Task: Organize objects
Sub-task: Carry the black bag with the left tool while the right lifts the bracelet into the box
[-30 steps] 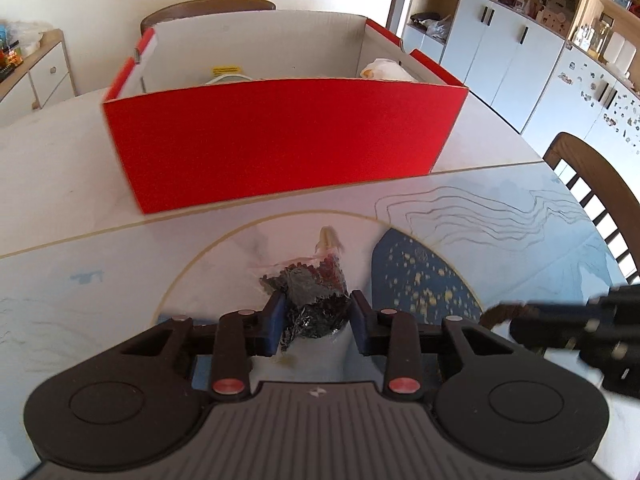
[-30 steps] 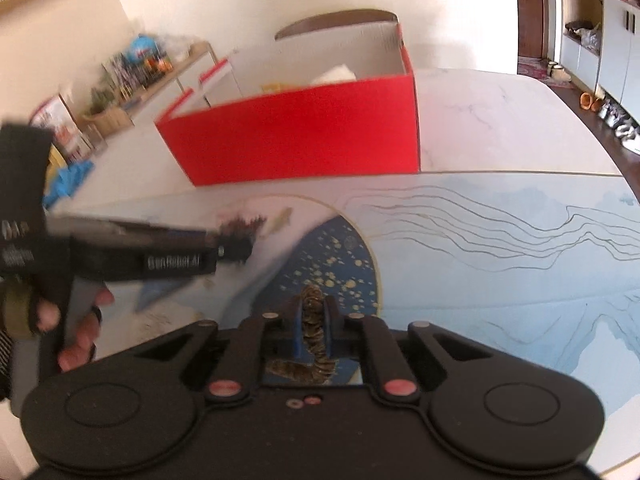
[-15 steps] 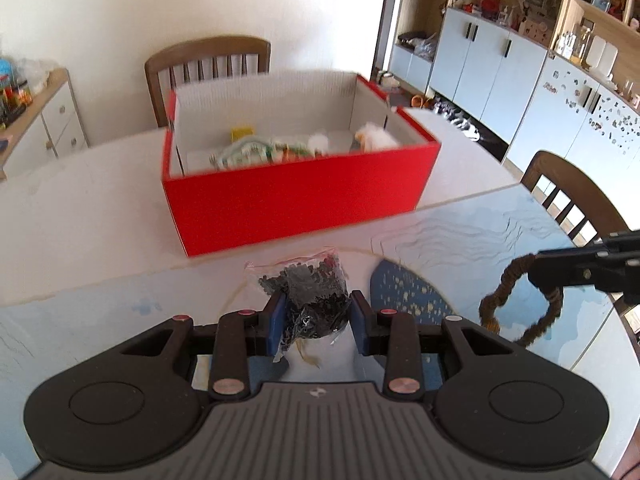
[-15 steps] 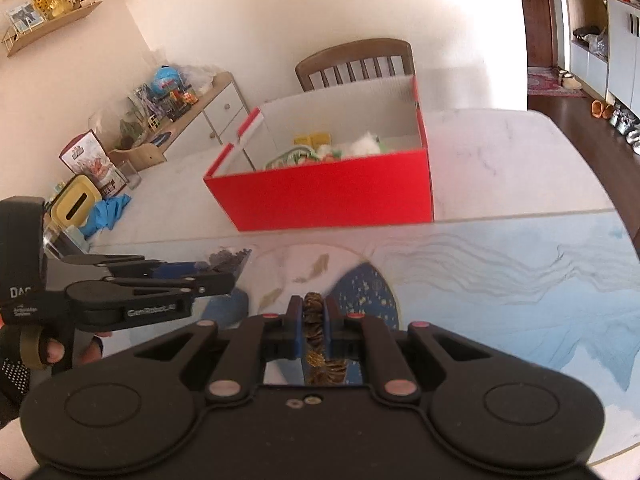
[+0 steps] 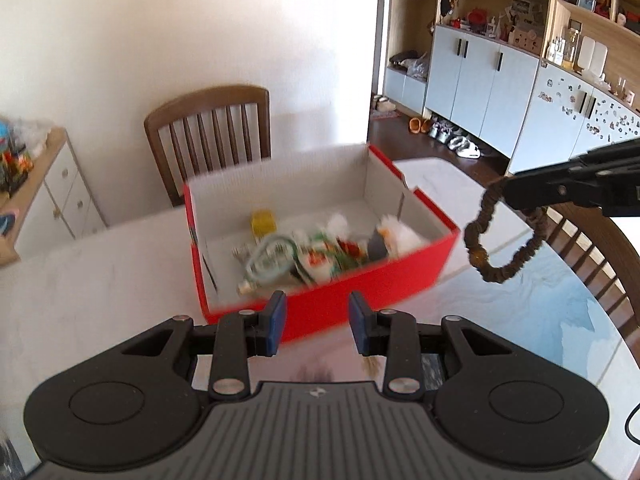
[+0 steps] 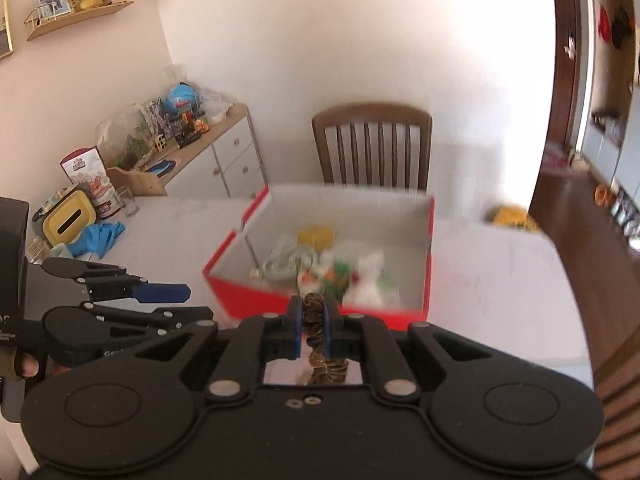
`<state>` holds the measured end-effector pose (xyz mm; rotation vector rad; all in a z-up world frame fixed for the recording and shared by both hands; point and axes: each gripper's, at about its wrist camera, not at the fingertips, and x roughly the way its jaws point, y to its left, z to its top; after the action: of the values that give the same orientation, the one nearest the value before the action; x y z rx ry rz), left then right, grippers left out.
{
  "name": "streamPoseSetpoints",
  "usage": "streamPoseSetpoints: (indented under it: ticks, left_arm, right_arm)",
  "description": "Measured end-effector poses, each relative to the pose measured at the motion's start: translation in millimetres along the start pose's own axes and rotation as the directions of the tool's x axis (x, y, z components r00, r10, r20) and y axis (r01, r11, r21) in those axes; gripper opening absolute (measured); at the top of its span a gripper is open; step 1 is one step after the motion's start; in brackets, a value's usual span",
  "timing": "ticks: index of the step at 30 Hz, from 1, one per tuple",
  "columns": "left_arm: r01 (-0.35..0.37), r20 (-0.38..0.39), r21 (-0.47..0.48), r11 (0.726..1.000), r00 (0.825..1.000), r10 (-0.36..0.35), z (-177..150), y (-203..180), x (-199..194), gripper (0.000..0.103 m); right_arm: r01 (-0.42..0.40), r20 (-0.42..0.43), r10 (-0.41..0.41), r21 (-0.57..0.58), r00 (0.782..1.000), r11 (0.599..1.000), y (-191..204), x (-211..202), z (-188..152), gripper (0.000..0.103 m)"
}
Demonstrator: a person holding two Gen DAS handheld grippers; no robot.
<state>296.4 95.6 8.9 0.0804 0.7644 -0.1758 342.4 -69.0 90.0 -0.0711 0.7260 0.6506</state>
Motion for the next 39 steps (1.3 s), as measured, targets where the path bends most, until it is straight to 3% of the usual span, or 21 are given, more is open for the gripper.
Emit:
streamPoseSetpoints:
  ticks: [7,14,16,17,18,19,25,30,39]
  left_arm:
    - [0.007,-0.013,-0.002,1.0,1.0,-0.007,25.6,19.5,25.5,0.028]
    - [0.023,-0.066,-0.006,1.0,0.998,-0.024,-14.4,21.5,40.3,0.03]
    - [0.035,-0.08,-0.017,0.999,0.996,-0.036,-26.6,22.2,43.7,0.04]
    - [0.044,-0.083,-0.026,0.999,0.995,-0.046,-33.4,22.6,44.8,0.059]
    - [0.048,-0.082,-0.03,0.998,0.995,-0.05,-39.4,23.1,45.4,0.072]
    - [0.05,-0.079,-0.029,0.998,0.996,-0.053,-45.7,23.2,45.6,0.074]
    - [0.122,-0.168,0.011,0.992,0.979,-0.118,-80.8,18.6,66.8,0.074]
    - [0.12,-0.224,0.047,0.992,0.969,-0.107,-106.0,15.6,86.7,0.074]
    - [0.128,-0.222,0.048,0.991,0.968,-0.114,-120.2,15.9,96.1,0.073]
  right_arm:
    - [0.034,0.024,-0.033,-0.044,0.999,0.998,0.6,37.7,37.0,0.009]
    - [0.059,0.039,-0.058,-0.027,0.998,0.998,-4.7,65.0,57.5,0.009]
    - [0.059,0.034,-0.058,-0.032,0.998,0.998,-6.3,69.4,58.9,0.009]
    - [0.061,0.03,-0.06,-0.033,0.998,0.998,-6.7,71.8,58.9,0.009]
    - [0.058,0.027,-0.058,-0.031,0.998,0.998,-6.2,73.1,59.0,0.009]
    - [0.056,0.024,-0.056,-0.031,0.998,0.998,-6.4,74.5,58.7,0.009]
    - [0.05,0.01,-0.05,-0.04,0.999,0.998,-6.6,79.5,58.5,0.009]
    - [0.048,0.005,-0.047,-0.042,0.999,0.998,-6.2,82.4,61.1,0.009]
    - [0.051,-0.001,-0.051,-0.043,0.999,0.998,-4.6,85.7,61.2,0.009]
